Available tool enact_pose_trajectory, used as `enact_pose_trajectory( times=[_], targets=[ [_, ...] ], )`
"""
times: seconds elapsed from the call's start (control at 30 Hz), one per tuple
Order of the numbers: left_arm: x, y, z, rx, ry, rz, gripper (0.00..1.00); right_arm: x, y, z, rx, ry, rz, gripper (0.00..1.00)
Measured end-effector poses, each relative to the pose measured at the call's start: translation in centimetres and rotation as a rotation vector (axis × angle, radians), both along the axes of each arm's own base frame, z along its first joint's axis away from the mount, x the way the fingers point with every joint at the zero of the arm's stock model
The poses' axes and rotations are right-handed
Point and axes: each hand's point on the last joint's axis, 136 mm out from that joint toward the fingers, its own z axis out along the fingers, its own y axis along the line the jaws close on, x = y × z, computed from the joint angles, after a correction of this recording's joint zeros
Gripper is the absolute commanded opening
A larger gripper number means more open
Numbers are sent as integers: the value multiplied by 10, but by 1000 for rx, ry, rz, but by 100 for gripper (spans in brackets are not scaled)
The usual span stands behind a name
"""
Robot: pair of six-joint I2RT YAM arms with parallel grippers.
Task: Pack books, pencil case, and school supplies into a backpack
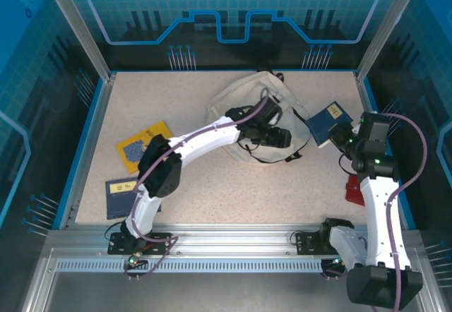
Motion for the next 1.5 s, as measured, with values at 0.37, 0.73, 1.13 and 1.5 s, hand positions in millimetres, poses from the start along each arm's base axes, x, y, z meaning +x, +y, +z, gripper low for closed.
enact_pose_trajectory(
  times=[0.37, 0.73, 1.13, 1.5],
  targets=[
    [2, -54, -53, 160, -134, -179, 68, -32, -13, -37, 31, 128, -20, 4],
    [13, -45, -91, 292, -151, -176, 39, -45, -3, -43, 47, 144, 12, 3],
    [20, -40, -86, 285, -153, -157, 9, -49, 0, -40, 50, 134, 24, 3],
    [32, -15, -8, 126, -164, -110, 5, -51, 16, -37, 95, 122, 108, 1]
  ],
)
